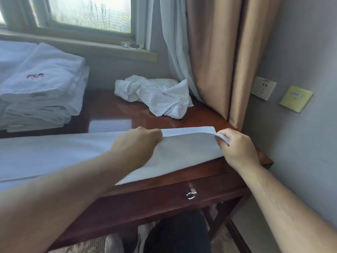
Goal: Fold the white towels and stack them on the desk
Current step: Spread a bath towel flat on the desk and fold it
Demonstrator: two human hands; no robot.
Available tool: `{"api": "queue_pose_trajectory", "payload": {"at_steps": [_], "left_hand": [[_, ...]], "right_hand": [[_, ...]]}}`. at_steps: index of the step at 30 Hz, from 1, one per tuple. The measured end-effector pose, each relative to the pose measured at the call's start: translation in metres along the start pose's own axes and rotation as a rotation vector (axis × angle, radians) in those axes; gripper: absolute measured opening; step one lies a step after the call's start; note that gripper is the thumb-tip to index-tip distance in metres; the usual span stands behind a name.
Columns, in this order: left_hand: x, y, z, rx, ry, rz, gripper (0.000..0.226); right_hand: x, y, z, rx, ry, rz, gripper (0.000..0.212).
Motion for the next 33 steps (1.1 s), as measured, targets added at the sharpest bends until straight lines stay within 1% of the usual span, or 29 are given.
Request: {"api": "queue_pose_trajectory", "payload": {"at_steps": [2, 5, 6, 9, 11, 13, 15, 16, 17, 19, 20, 21, 23, 25, 27, 29, 31, 33], "left_hand": [[0.022, -0.003, 0.003, 0.05, -0.042, 0.049, 0.016], [0.049, -0.007, 0.012, 0.16, -0.098, 0.135, 0.027], [0.056, -0.008, 0.015, 0.201, -0.097, 0.174, 0.031], [0.074, -0.011, 0.027, 0.315, -0.098, 0.271, 0.037], [0.085, -0.011, 0.039, 0.352, -0.129, 0.304, 0.039], [0.092, -0.011, 0.052, 0.333, -0.185, 0.304, 0.04], [0.095, -0.014, 0.065, 0.278, -0.255, 0.27, 0.042], [0.095, -0.016, 0.07, 0.245, -0.286, 0.245, 0.043], [0.093, -0.019, 0.074, 0.206, -0.307, 0.221, 0.043], [0.09, -0.028, 0.078, 0.132, -0.315, 0.196, 0.041], [0.086, -0.034, 0.076, 0.098, -0.316, 0.186, 0.04], [0.082, -0.042, 0.072, 0.061, -0.321, 0.166, 0.042], [0.066, -0.064, 0.06, -0.005, -0.323, 0.111, 0.05], [0.044, -0.092, 0.042, -0.028, -0.303, 0.058, 0.056], [0.017, -0.124, 0.025, -0.063, -0.308, -0.021, 0.06], [-0.013, -0.158, 0.007, -0.087, -0.31, -0.109, 0.063], [-0.045, -0.185, -0.015, -0.051, -0.266, -0.173, 0.067], [-0.078, -0.203, -0.034, 0.013, -0.215, -0.205, 0.072]], "right_hand": [[0.009, 0.015, 0.007, 0.095, 0.0, 0.076, 0.009], [0.026, 0.034, 0.019, 0.119, -0.056, 0.136, 0.011], [0.033, 0.038, 0.025, 0.109, -0.108, 0.143, 0.015], [0.049, 0.051, 0.049, 0.04, -0.295, 0.172, 0.038], [0.055, 0.06, 0.058, -0.059, -0.343, 0.193, 0.045], [0.056, 0.067, 0.067, -0.129, -0.388, 0.244, 0.042], [0.053, 0.068, 0.075, -0.201, -0.439, 0.285, 0.028], [0.053, 0.064, 0.075, -0.268, -0.413, 0.268, 0.021], [0.054, 0.058, 0.071, -0.348, -0.341, 0.23, 0.018], [0.056, 0.038, 0.064, -0.438, -0.183, 0.147, 0.029], [0.057, 0.026, 0.064, -0.427, -0.131, 0.11, 0.032], [0.057, 0.011, 0.066, -0.386, -0.093, 0.067, 0.03], [0.058, -0.026, 0.078, -0.241, -0.053, -0.033, 0.019], [0.058, -0.077, 0.098, -0.049, -0.079, -0.142, 0.015], [0.054, -0.136, 0.12, 0.131, -0.139, -0.265, 0.018], [0.049, -0.19, 0.141, 0.286, -0.237, -0.348, 0.021], [0.046, -0.238, 0.162, 0.381, -0.377, -0.43, 0.022], [0.04, -0.279, 0.176, 0.396, -0.47, -0.541, 0.024]]}}
Point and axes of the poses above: each hand's wrist, its own x-axis towards the middle knuckle, its own z-axis out of the palm, y = z × x, the point moved 8 cm from there along x, towards the middle knuckle, and after that the axes turned 12 degrees about -z, right-handed, at the moved point
